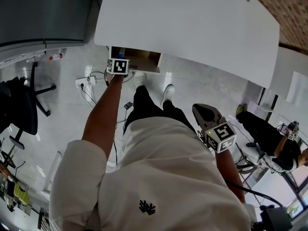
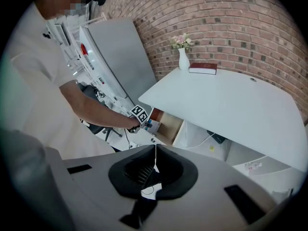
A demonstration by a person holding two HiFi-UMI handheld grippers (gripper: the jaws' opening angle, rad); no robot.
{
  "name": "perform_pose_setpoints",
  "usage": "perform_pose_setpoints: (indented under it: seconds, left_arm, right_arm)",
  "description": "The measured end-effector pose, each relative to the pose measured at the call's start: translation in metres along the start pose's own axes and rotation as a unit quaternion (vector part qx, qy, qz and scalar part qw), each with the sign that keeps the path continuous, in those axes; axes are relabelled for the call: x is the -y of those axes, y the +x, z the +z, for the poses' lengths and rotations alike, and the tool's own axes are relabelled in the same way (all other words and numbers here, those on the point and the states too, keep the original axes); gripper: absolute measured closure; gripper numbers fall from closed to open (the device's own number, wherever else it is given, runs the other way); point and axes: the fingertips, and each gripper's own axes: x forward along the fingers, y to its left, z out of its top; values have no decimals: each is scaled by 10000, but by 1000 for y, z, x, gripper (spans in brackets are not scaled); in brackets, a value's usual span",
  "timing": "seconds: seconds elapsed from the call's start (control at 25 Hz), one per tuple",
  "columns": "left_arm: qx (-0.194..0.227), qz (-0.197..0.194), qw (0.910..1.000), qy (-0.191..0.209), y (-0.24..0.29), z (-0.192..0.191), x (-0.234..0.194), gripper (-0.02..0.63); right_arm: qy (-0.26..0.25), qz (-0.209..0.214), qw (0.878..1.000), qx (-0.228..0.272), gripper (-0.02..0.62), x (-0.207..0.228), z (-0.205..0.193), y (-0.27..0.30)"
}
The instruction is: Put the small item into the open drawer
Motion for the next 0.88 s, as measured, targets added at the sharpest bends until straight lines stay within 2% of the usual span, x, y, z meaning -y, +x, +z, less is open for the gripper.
perform_pose_setpoints:
  seconds: [0.28, 0.68, 0.88]
  left_arm:
    - [36, 5, 10000, 74, -4, -7, -3, 451]
    - [366, -65, 9993, 0, -38, -21, 11, 442]
    - [397, 232, 9989, 3, -76, -33, 12, 442]
  right_arm:
    - [-18, 4, 10000, -56, 565, -8, -7, -4]
    - [-185, 192, 9995, 168, 565, -18, -14, -7]
    - [-369, 360, 9980, 361, 565, -22, -8, -15]
